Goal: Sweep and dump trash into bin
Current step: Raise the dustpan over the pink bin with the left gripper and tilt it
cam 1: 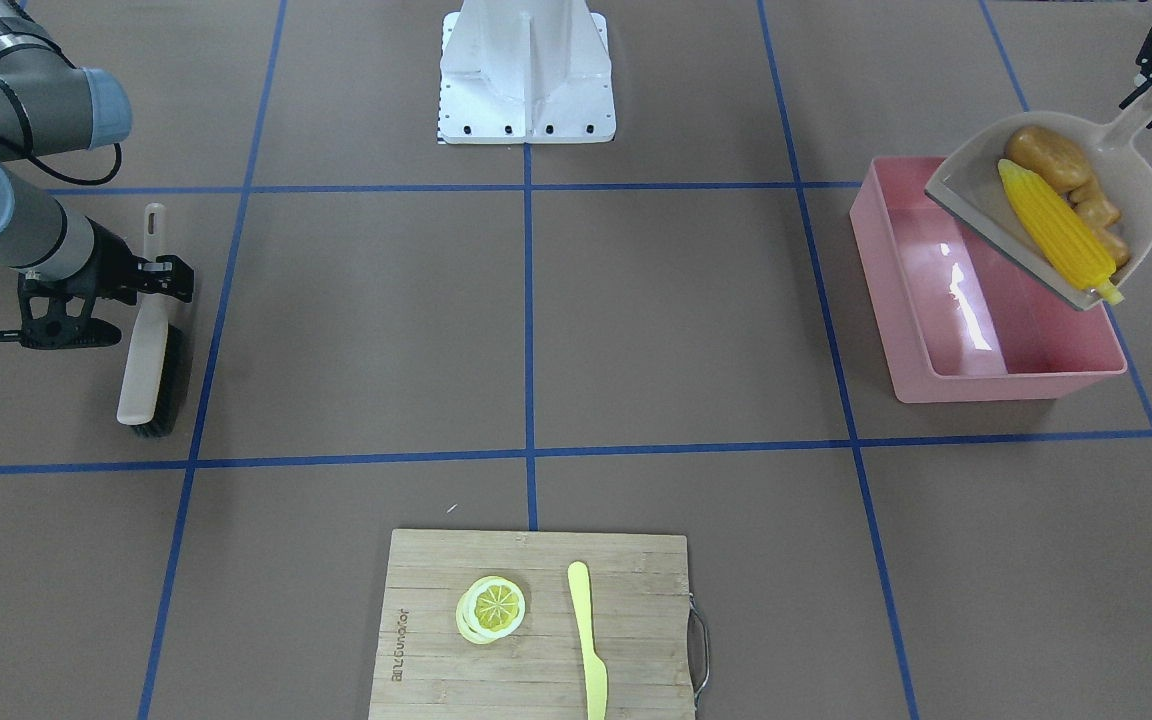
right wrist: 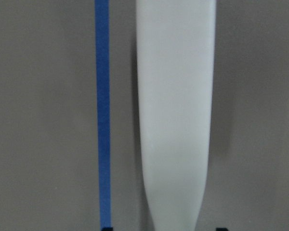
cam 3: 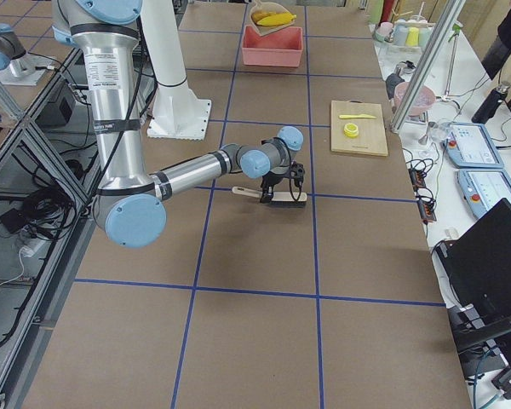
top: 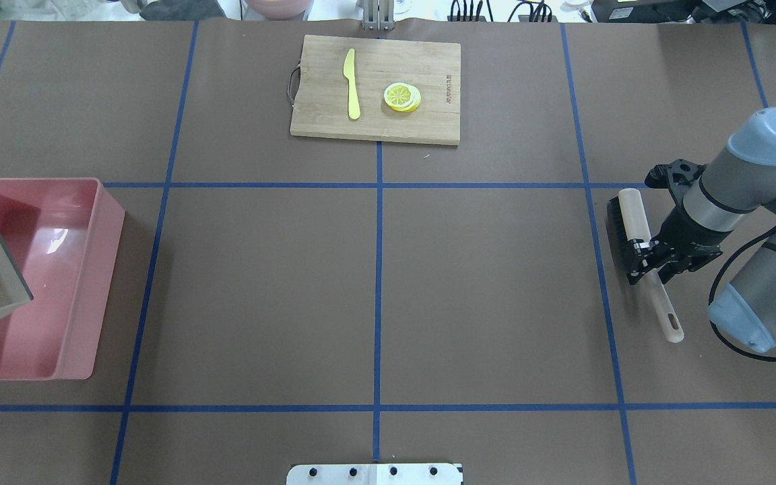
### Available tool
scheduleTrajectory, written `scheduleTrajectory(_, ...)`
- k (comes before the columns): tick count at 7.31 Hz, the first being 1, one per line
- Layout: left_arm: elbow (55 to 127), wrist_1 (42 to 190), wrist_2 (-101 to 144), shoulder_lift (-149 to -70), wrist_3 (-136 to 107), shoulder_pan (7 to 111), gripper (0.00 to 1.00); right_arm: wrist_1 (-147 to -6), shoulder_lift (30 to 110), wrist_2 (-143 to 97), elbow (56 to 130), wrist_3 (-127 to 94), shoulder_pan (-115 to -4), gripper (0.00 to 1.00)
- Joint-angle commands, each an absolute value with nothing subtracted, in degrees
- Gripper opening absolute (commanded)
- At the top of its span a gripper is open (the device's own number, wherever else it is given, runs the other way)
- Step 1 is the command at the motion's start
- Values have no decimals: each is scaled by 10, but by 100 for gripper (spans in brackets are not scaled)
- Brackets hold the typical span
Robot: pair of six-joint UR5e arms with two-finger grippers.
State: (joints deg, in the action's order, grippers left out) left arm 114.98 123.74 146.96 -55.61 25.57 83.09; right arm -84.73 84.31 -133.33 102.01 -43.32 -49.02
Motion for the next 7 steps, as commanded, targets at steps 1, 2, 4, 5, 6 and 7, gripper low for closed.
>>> scheduleTrajectory(1,1183,1164,1450,-541,281,831,0,-847,846,-1334,1029,-433,-495,100)
scheduleTrajectory(2,1210,1098,1431,-540,322,831,0,-846,846,-1338,1035,-433,-512,100)
scheduleTrajectory(4,1239,1021,1407,-549,352,828,0,-849,846,-1325,1053,-426,-576,100)
scheduleTrajectory(5,1244,1011,1390,-553,352,819,0,-848,845,-1292,1062,-422,-607,100)
scheduleTrajectory(6,1251,997,1381,-554,352,811,0,-854,845,-1278,1077,-420,-638,100)
scheduleTrajectory(7,1259,985,1367,-553,352,801,0,-853,839,-1273,1084,-406,-668,100)
